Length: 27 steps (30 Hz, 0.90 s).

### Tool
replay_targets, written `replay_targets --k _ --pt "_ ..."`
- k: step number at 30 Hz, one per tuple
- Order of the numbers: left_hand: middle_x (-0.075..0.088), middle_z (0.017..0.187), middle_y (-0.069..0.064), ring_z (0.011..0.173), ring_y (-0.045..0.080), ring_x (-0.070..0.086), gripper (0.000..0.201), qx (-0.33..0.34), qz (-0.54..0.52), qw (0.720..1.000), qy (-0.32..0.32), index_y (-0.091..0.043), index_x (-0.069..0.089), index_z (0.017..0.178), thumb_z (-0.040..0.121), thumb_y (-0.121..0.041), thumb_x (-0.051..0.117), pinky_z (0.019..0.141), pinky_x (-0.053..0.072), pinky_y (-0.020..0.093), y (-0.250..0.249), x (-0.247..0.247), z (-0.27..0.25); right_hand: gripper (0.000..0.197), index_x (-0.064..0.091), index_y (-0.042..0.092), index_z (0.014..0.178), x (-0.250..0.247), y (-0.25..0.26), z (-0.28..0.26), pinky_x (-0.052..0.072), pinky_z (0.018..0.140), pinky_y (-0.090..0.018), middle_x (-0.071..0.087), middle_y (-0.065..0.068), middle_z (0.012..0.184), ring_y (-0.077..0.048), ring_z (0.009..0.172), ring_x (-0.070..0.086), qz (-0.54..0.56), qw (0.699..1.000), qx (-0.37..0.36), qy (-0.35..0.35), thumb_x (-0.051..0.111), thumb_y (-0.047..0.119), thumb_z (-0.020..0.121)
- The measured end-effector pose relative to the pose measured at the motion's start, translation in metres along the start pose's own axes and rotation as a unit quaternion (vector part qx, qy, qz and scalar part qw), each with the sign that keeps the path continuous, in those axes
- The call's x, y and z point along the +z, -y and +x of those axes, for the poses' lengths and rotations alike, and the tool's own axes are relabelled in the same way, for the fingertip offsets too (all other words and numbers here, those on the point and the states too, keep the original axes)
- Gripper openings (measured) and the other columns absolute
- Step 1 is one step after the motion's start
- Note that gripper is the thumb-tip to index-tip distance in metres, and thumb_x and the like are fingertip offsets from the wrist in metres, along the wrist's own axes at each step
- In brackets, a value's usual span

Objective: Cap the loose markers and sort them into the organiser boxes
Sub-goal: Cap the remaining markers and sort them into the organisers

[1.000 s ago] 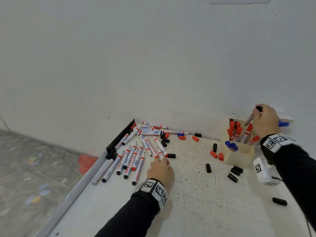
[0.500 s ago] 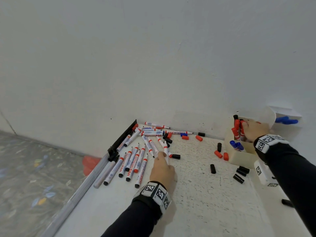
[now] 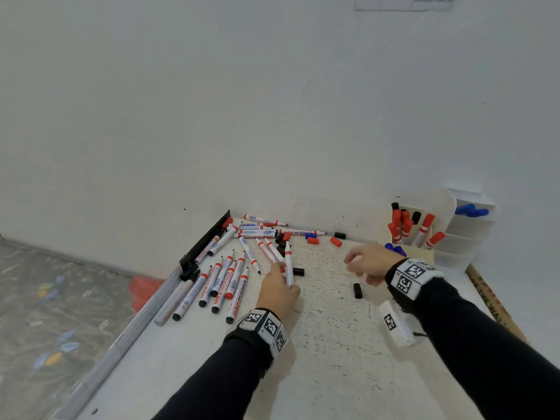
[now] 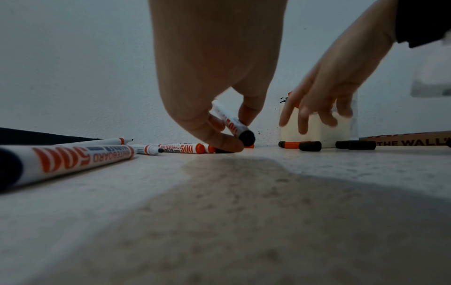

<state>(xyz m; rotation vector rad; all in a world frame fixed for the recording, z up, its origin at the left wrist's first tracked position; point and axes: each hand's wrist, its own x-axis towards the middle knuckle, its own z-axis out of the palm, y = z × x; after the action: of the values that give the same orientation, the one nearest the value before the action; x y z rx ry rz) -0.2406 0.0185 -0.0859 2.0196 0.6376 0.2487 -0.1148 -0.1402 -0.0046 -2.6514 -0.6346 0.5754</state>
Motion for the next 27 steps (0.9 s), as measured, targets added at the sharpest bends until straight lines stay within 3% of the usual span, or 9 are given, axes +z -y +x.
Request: replay_targets --k 1,3,4,5,9,14,17,20,27 --pt "0.052 0.121 0.008 0.099 0.016 0.054 0.058 0.010 0.006 1.000 0.005 -0.016 0.033 0.137 0.086 -0.013 0.060 0.085 0.046 0.023 -0.001 0.000 0.000 0.031 0.052 0.024 0.123 0.012 -0.003 0.001 0.044 0.059 -0.019 0.055 0.000 0.109 -0.007 0.069 0.052 -0.051 0.998 0.009 0.042 0.052 0.027 0.092" --pt "0.053 0.118 0.006 0.095 0.012 0.051 0.062 0.033 0.016 0.999 0.008 -0.015 0.031 0.139 0.085 -0.014 0.062 0.085 0.044 0.022 -0.002 0.001 -0.002 0.041 0.045 0.028 0.131 0.037 -0.011 0.002 0.045 0.090 -0.028 0.042 -0.007 0.137 -0.016 0.110 0.052 -0.114 0.992 0.019 0.049 0.051 0.027 0.091" --pt "0.053 0.119 0.006 0.094 0.011 0.049 0.061 0.042 0.017 0.999 0.006 -0.014 0.033 0.139 0.085 -0.014 0.062 0.086 0.045 0.023 -0.002 0.001 -0.002 0.042 0.043 0.024 0.133 0.047 -0.016 0.002 0.039 0.099 -0.031 0.035 -0.010 0.143 -0.022 0.125 0.044 -0.112 0.993 0.024 0.032 0.050 0.025 0.091" --pt "0.053 0.119 0.006 0.094 0.011 0.049 0.058 0.048 0.016 0.999 0.005 -0.013 0.036 0.138 0.086 -0.014 0.061 0.087 0.045 0.023 -0.002 0.002 -0.002 0.041 0.044 0.020 0.132 0.056 -0.021 0.003 0.037 0.099 -0.030 0.032 -0.012 0.144 -0.025 0.129 0.041 -0.103 0.994 0.033 0.012 0.050 0.023 0.092" --pt "0.053 0.106 -0.001 0.092 0.012 0.051 0.042 0.060 0.042 0.997 0.001 -0.016 0.050 0.127 0.086 -0.017 0.057 0.084 0.046 0.023 0.000 0.005 -0.001 0.015 0.054 0.016 0.102 0.072 -0.036 0.005 0.042 0.081 -0.023 0.051 -0.012 0.125 -0.024 0.106 0.055 -0.053 0.996 0.039 -0.059 0.050 0.009 0.089" --pt "0.055 0.115 0.007 0.093 0.013 0.047 0.032 0.088 0.073 0.993 0.003 -0.013 0.057 0.122 0.090 -0.012 0.052 0.082 0.038 0.020 0.002 0.007 0.003 0.033 0.048 0.014 0.121 0.073 -0.026 -0.001 0.039 0.086 -0.022 0.052 -0.005 0.116 -0.016 0.104 0.051 0.075 0.987 -0.019 -0.139 0.047 0.002 0.090" --pt "0.055 0.117 0.010 0.103 0.020 0.050 0.033 0.106 0.073 0.992 0.002 -0.012 0.059 0.121 0.091 -0.007 0.048 0.084 0.035 0.018 0.002 0.008 0.004 0.028 0.055 0.012 0.114 0.073 -0.017 -0.001 0.038 0.096 -0.023 0.052 -0.008 0.117 -0.016 0.106 0.050 0.106 0.969 -0.083 -0.206 0.045 0.000 0.091" --pt "0.054 0.116 0.008 0.103 0.019 0.049 0.032 0.114 0.059 0.992 0.005 -0.010 0.060 0.118 0.089 -0.003 0.047 0.084 0.033 0.018 0.002 0.009 0.003 0.029 0.059 0.008 0.112 0.073 -0.011 -0.004 0.033 0.097 -0.018 0.051 -0.006 0.115 -0.015 0.108 0.048 0.120 0.959 -0.124 -0.227 0.043 -0.004 0.092" --pt "0.044 0.102 -0.002 0.091 0.010 0.042 0.029 0.123 0.051 0.991 0.010 -0.010 0.059 0.115 0.089 -0.002 0.047 0.080 0.032 0.017 0.002 0.010 0.001 0.027 0.059 0.005 0.109 0.074 -0.014 -0.005 0.036 0.098 -0.020 0.049 -0.001 0.108 -0.009 0.100 0.044 0.138 0.954 -0.114 -0.242 0.044 -0.006 0.090"
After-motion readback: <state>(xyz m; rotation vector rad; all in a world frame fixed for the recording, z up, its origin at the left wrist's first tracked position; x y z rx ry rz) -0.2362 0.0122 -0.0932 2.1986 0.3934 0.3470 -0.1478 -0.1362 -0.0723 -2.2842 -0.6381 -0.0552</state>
